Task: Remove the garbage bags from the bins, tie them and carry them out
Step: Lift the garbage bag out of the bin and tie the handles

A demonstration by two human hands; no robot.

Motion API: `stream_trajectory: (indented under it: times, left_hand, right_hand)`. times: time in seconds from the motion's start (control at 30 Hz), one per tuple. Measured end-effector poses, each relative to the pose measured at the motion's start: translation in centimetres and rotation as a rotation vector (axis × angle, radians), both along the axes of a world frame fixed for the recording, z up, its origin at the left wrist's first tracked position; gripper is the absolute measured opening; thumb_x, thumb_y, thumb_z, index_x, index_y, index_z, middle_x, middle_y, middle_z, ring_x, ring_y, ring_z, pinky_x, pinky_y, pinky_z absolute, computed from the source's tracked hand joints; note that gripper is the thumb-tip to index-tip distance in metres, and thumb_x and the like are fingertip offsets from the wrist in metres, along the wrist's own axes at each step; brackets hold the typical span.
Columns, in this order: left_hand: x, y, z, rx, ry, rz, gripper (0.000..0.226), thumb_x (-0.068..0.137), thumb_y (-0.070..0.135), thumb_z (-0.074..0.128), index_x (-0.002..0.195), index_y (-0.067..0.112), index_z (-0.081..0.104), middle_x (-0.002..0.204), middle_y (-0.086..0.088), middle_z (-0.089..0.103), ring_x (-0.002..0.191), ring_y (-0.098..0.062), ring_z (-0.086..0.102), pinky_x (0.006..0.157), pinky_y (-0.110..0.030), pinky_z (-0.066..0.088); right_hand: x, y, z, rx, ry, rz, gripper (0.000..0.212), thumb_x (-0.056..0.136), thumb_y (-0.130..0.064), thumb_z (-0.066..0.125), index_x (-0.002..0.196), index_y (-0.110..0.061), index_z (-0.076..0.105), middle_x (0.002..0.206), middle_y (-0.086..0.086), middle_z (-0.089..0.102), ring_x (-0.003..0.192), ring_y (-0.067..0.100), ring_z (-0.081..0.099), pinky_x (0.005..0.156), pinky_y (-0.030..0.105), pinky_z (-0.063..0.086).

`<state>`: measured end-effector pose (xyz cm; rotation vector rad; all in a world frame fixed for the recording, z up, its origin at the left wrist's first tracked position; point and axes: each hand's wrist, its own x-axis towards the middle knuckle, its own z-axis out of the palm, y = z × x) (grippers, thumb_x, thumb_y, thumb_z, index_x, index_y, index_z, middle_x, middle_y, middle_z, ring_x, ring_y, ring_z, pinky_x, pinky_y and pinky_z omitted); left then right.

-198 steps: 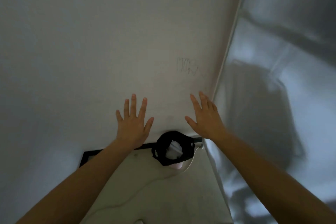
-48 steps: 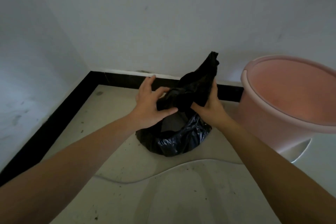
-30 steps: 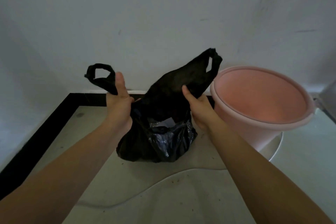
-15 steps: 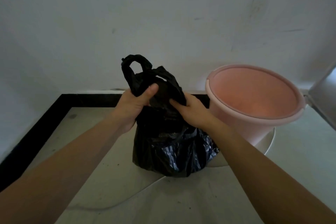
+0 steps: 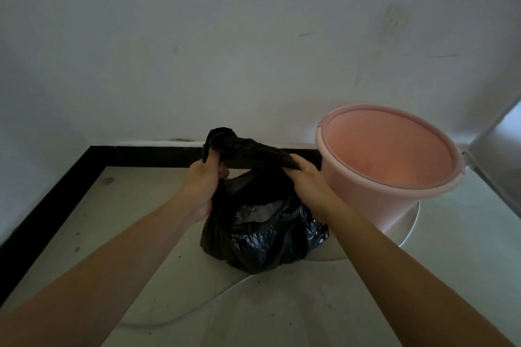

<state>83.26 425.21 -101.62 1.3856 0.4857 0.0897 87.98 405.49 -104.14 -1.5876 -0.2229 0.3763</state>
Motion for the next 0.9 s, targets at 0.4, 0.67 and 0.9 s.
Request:
stream_trajectory:
  times: [0.4,0.67,0.9]
  left_hand:
    - [1.3,0.8,0.6,-0.615,-0.011,-0.034,0.036,0.103,0.028,0.042,0.068,0.018,0.043,0.051,0.004,0.026,0.036,-0.010,0.030,0.049,-0.026,0.051]
    - [0.0,1.3,0.4,-0.132,-0.082,-0.363,0.032,0.075,-0.015,0.066,0.087,0.011,0.053,0.063,0.001,0.055,0.052,-0.010,0.044,0.050,-0.022,0.039]
    - [-0.7,1.5,0.3,-0.149,0.093,-0.638,0.046,0.060,0.046,0.093,0.086,0.019,0.067,0.065,0.006,0.042,0.055,-0.008,0.033,0.054,-0.023,0.034]
  right_hand:
    - [-0.6,-1.3,-1.6,-0.258,0.031,-0.007,0.058,0.095,-0.057,0.054,0.104,-0.001,0.067,0.095,0.016,0.068,0.096,0.036,0.067,0.084,0.037,0.049]
    - [-1.6,-0.7,-1.9,-0.506,-0.390,0.107,0.022,0.102,-0.013,0.044,0.095,-0.016,0.064,0.091,0.001,0.071,0.083,0.017,0.065,0.070,0.031,0.049]
    - [-2.4,0.9,-0.9,-1.135,-0.811,0.241,0.017,0.100,-0.025,0.043,0.099,-0.013,0.054,0.085,0.005,0.065,0.068,0.026,0.059,0.055,0.033,0.035]
